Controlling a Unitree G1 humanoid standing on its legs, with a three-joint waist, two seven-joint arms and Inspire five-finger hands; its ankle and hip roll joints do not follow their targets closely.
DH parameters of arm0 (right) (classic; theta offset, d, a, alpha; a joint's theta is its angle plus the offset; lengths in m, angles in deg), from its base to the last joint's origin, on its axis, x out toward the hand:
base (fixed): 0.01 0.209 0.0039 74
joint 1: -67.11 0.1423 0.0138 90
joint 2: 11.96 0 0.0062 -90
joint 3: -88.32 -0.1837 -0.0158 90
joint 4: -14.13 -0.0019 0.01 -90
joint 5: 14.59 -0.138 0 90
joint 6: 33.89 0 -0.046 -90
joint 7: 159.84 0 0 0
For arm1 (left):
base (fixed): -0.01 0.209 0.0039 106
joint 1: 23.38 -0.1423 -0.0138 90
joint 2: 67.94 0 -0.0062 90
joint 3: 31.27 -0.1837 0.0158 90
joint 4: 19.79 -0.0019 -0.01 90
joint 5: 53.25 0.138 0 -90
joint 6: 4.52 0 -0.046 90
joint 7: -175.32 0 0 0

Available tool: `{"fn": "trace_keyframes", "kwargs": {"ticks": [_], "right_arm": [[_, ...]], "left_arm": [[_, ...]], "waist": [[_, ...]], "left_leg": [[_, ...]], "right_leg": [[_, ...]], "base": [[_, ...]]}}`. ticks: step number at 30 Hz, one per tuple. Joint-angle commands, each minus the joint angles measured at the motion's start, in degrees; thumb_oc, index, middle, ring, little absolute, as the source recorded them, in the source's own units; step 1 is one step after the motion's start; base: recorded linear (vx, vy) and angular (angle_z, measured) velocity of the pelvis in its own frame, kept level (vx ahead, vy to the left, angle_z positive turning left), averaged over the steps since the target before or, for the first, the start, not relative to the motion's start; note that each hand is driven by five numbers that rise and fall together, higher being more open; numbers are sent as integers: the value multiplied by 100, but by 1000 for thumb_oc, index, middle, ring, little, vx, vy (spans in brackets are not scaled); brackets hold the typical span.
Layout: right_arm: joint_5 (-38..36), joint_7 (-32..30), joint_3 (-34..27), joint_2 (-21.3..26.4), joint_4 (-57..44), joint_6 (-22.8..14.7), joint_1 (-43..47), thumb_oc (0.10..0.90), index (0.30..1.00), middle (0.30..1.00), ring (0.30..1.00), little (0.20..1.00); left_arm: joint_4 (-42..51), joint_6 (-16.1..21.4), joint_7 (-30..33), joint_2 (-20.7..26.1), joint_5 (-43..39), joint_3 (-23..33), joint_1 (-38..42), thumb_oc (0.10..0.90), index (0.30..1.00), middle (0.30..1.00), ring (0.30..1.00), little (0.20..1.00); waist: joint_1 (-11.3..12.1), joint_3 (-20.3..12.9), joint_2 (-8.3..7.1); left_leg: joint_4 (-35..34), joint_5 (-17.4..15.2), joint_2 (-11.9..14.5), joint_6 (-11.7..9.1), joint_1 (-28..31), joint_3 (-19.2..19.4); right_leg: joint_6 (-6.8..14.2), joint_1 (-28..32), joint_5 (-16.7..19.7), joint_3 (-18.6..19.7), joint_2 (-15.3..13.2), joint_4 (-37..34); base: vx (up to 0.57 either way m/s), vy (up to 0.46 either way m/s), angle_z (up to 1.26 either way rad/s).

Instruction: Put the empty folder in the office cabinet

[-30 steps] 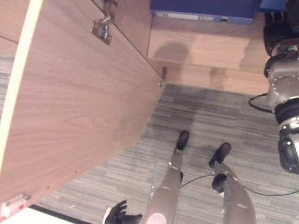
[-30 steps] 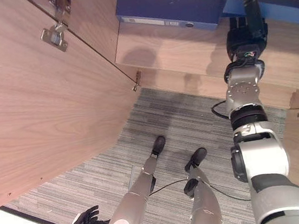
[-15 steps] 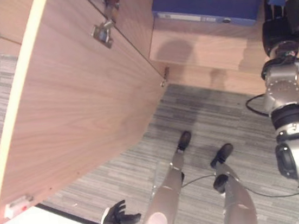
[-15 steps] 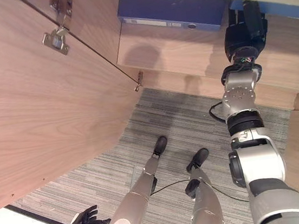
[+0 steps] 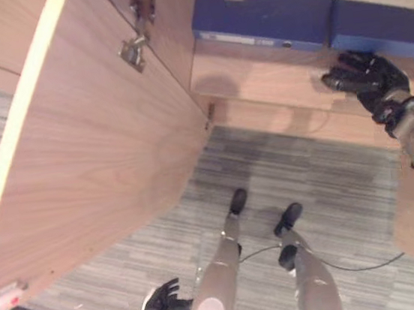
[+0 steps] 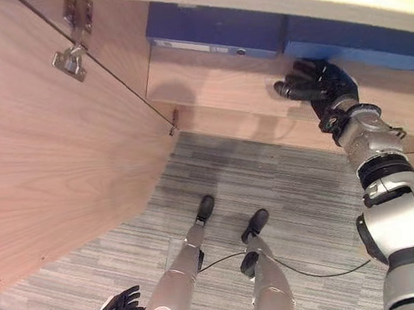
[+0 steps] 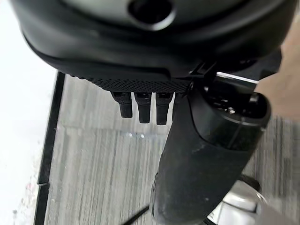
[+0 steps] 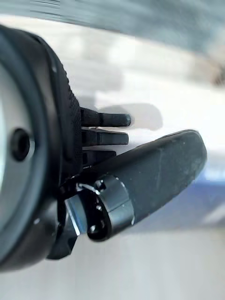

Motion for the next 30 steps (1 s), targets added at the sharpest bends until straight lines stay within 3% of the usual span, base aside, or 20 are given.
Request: {"fn": "trace_keyframes", "kwargs": {"ticks": [1, 6, 12, 15, 17, 18, 23, 24, 28, 30], "right_arm": [[583, 58, 260, 185, 302, 239, -514, 800, 900, 900, 900, 900], [816, -7, 30, -413, 710, 412, -878, 800, 900, 900, 900, 900], [1008, 2, -148, -709, 1055, 496, -910, 800, 900, 900, 900, 900], [1507, 83, 71, -775, 1193, 563, -828, 800, 900, 900, 900, 900], [2267, 236, 408, -751, 1296, 618, -805, 800, 900, 900, 900, 900], [2982, 286, 678, -672, 1375, 600, -777, 800, 900, 900, 900, 900], [3629, -160, 695, -760, 1389, 382, -690, 800, 900, 900, 900, 900], [3628, -164, 683, -753, 1390, 382, -688, 800, 900, 900, 900, 900], [3342, -459, 378, -1558, 757, 272, -1381, 800, 900, 900, 900, 900], [2622, -816, -271, -2320, 469, -55, -2246, 800, 900, 900, 900, 900]], "left_arm": [[-282, -60, -33, 462, 37, -204, -822, 800, 900, 900, 900, 900], [-216, -75, -79, 453, -63, -249, -760, 800, 900, 900, 900, 900], [-223, -84, -111, 465, -151, -221, -753, 800, 900, 900, 900, 900], [-322, -103, -132, 469, -127, -176, -736, 800, 900, 900, 900, 900], [-391, -111, -136, 495, -55, -134, -722, 800, 900, 900, 900, 900], [-447, -111, -137, 527, 33, -84, -720, 800, 900, 900, 900, 900], [-834, -126, 52, 397, 53, 61, -554, 800, 900, 900, 900, 900], [-835, -120, 52, 402, 54, 54, -540, 800, 900, 900, 900, 900], [-1277, -179, 268, 156, 182, 252, -412, 800, 900, 900, 900, 900], [-1592, -236, 414, -73, 207, 472, -342, 800, 900, 900, 900, 900]], "waist": [[72, -193, -42], [79, -344, -91], [96, -486, -67], [89, -567, -118], [60, -633, -181], [31, -708, -245], [-21, -868, -363], [-26, -841, -356], [-217, -1131, -536], [-461, -1408, -605]], "left_leg": [[-552, -336, 61, -158, 268, -492], [-554, -362, 87, -187, 385, -449], [-554, -392, 84, -186, 543, -420], [-554, -412, 111, -182, 632, -362], [-554, -426, 130, -178, 688, -329], [-554, -446, 147, -168, 756, -278], [-554, -489, 165, -129, 929, -184], [-554, -326, 113, -102, 856, -184], [-554, -474, 135, -20, 1212, 1], [-553, -624, 159, 40, 1527, 218]], "right_leg": [[395, 531, -435, -40, -48, -157], [404, 756, -350, -41, 14, -371], [398, 960, -331, -9, 34, -473], [403, 1056, -279, 27, 61, -566], [411, 1117, -235, 54, 86, -651], [418, 1197, -206, 92, 98, -715], [435, 1368, -182, 186, 123, -802], [415, 1305, -46, 125, 69, -794], [427, 1605, -45, 300, 88, -863], [452, 1825, -26, 462, 124, -934]], "base": [[-13, -31, -3], [3, -5, -3], [0, 0, 0], [-3, 5, -3], [12, 10, -2], [21, 13, -6], [5, 34, -7], [-39, 96, -5], [72, 74, -17], [131, 149, -36]]}}
